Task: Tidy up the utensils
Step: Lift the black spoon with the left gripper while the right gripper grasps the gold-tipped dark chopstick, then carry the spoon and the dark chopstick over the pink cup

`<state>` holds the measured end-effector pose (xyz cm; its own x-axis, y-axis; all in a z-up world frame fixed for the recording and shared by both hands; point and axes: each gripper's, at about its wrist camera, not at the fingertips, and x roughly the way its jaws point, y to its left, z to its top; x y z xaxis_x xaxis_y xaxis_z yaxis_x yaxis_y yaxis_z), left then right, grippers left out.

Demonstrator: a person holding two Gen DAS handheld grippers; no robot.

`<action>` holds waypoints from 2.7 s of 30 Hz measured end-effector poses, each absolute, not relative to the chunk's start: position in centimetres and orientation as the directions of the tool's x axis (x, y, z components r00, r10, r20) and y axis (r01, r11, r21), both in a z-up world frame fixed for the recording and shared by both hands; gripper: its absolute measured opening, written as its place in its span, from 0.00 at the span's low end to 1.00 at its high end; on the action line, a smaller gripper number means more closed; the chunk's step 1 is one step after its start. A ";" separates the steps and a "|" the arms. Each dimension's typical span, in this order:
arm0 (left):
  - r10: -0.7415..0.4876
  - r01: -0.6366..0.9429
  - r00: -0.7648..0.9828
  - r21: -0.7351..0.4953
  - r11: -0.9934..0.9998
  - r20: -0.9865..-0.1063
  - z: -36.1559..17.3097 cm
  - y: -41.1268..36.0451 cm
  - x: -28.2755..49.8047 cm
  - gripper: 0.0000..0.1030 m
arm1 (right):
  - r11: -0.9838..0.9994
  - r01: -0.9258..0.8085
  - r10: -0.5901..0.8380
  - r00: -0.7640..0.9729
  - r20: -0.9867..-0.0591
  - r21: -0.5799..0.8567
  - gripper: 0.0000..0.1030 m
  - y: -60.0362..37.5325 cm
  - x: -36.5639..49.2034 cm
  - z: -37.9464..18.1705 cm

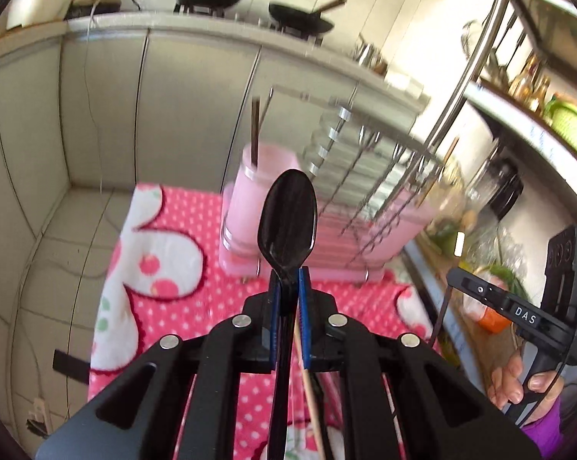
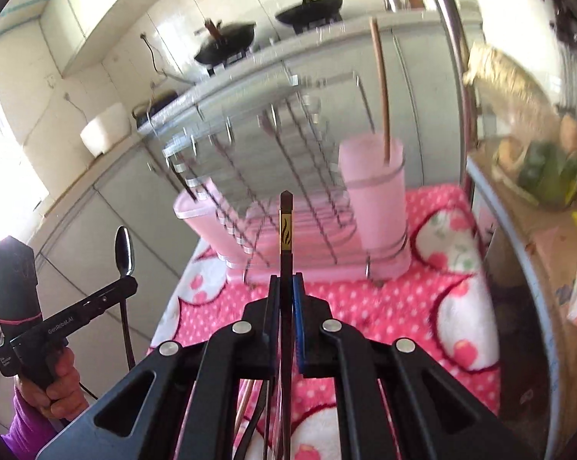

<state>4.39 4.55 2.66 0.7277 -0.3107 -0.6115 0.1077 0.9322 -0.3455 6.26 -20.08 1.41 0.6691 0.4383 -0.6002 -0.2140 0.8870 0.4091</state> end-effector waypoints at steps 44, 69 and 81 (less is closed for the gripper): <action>-0.129 0.053 0.977 -0.393 0.918 -0.171 12.3 6.5 13.9 0.08 | 0.970 -0.144 0.169 0.979 -0.116 0.196 0.06 -25.8 12.5 17.8; -0.078 0.020 0.982 -0.317 0.948 -0.172 6.4 5.0 17.3 0.08 | 0.972 -0.094 0.135 0.973 -0.187 0.214 0.06 -26.2 16.2 11.9; -0.125 0.018 0.945 -0.332 0.943 -0.303 2.9 5.2 15.7 0.08 | 0.967 -0.070 0.155 0.925 -0.346 0.245 0.06 -26.1 15.5 7.3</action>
